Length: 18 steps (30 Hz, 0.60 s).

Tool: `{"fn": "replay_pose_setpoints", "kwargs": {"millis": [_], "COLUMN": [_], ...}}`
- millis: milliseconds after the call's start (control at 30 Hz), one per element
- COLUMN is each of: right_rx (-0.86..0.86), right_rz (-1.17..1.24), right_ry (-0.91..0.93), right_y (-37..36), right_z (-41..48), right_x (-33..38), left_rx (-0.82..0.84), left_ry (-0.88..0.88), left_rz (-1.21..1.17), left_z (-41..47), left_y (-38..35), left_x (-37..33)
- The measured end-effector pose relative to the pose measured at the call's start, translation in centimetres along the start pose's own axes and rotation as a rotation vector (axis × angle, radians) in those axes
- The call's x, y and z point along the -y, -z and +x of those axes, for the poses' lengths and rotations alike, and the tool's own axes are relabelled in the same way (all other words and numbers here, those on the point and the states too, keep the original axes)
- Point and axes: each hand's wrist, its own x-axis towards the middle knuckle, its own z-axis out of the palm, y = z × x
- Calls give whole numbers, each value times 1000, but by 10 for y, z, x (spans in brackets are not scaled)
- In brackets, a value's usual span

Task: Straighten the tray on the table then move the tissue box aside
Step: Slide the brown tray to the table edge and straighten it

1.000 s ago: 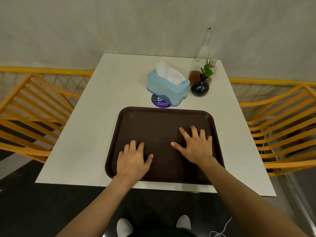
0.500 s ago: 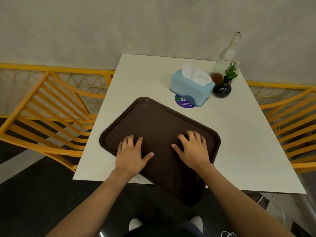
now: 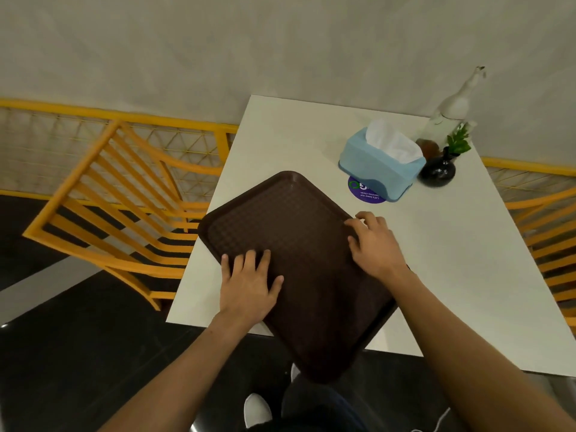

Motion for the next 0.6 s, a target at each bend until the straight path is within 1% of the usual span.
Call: {"fn": "replay_pose_setpoints", "kwargs": {"millis": [167, 267, 333, 400, 467, 500, 533, 600], "right_rx": [131, 175, 183, 186, 168, 148, 129, 100], "right_rz": [-57, -7, 34, 80, 127, 141, 149, 159], "right_ry": [-19, -27, -27, -23, -27, -30, -31, -35], "right_y": [-5, -8, -10, -11, -13, -14, -16, -20], "right_z": [26, 37, 44, 50, 55, 58, 61, 67], "right_x": [-10, -12, -14, -15, -15, -16, -16, -17], "left_rx": [3, 5, -14, -73, -151, -161, -147, -94], "left_ry": [-40, -54, -28, 69, 227, 304, 365, 421], "left_rz": [-6, -52, -95, -170, -275, -313, -335, -343], "left_z": [16, 27, 32, 31, 24, 19, 15, 10], "left_y": [3, 8, 11, 14, 16, 16, 15, 10], "left_x": [16, 29, 36, 39, 38, 38, 37, 35]}}
